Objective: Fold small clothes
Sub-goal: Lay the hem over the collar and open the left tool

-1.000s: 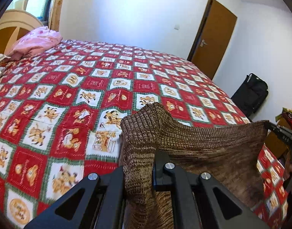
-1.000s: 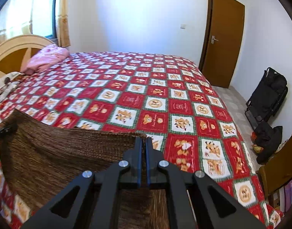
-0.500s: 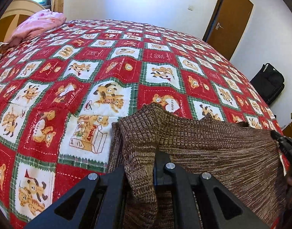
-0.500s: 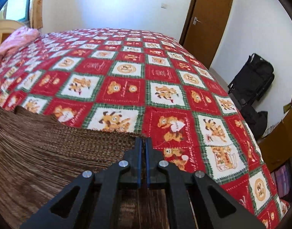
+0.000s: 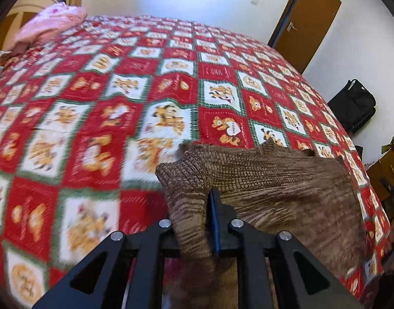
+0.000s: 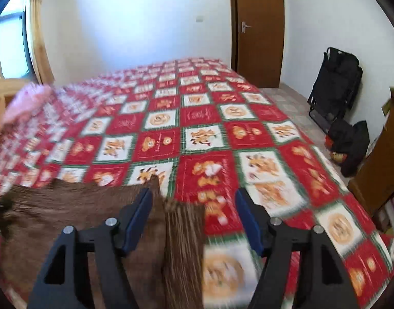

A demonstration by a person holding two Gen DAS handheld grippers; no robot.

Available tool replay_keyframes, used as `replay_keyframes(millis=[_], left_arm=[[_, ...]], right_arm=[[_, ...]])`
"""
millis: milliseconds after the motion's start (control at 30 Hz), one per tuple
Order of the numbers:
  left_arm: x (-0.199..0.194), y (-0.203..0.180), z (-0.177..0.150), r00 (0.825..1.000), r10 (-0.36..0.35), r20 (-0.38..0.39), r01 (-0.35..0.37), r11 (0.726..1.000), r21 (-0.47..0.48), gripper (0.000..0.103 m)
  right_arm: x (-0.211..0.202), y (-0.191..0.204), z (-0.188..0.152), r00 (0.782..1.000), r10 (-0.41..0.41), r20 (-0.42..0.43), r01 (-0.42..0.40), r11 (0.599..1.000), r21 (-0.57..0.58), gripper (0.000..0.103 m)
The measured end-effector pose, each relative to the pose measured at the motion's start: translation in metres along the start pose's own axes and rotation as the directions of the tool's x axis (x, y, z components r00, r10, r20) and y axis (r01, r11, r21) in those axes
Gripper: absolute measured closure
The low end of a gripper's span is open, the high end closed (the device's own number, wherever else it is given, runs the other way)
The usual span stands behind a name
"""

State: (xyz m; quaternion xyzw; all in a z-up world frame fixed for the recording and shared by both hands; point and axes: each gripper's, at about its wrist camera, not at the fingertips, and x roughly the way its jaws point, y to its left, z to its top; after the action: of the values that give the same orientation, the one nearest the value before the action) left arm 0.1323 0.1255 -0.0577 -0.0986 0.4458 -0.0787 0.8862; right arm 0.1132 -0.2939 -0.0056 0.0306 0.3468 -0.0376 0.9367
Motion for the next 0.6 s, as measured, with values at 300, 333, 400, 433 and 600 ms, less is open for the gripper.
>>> replay_keyframes(millis=[300, 333, 400, 433, 600], left_arm=[[-0.015, -0.030, 0.003, 0.979, 0.151, 0.135, -0.174, 0.969, 0.174, 0.088], [-0.014, -0.028, 0.009, 0.976, 0.175, 0.127, -0.194, 0.968, 0.161, 0.088], [-0.024, -0.022, 0.017, 0.977, 0.161, 0.139, -0.179, 0.975, 0.129, 0.088], [-0.032, -0.019, 0.016, 0.977, 0.142, 0.157, -0.162, 0.979, 0.121, 0.088], [-0.059, 0.001, 0.009, 0.977, 0.091, 0.194, -0.114, 0.987, 0.115, 0.088]], right_arm=[[-0.064, 0.008, -0.098, 0.974, 0.179, -0.140, -0.184, 0.983, -0.022, 0.042], [-0.063, 0.009, -0.101, 0.974, 0.172, -0.145, -0.177, 0.984, -0.026, 0.042], [-0.066, 0.011, -0.102, 0.972, 0.186, -0.141, -0.189, 0.982, -0.010, 0.042], [-0.069, 0.012, -0.098, 0.970, 0.206, -0.128, -0.208, 0.978, -0.002, 0.042], [-0.078, 0.024, -0.082, 0.973, 0.218, -0.075, -0.222, 0.974, -0.044, 0.042]])
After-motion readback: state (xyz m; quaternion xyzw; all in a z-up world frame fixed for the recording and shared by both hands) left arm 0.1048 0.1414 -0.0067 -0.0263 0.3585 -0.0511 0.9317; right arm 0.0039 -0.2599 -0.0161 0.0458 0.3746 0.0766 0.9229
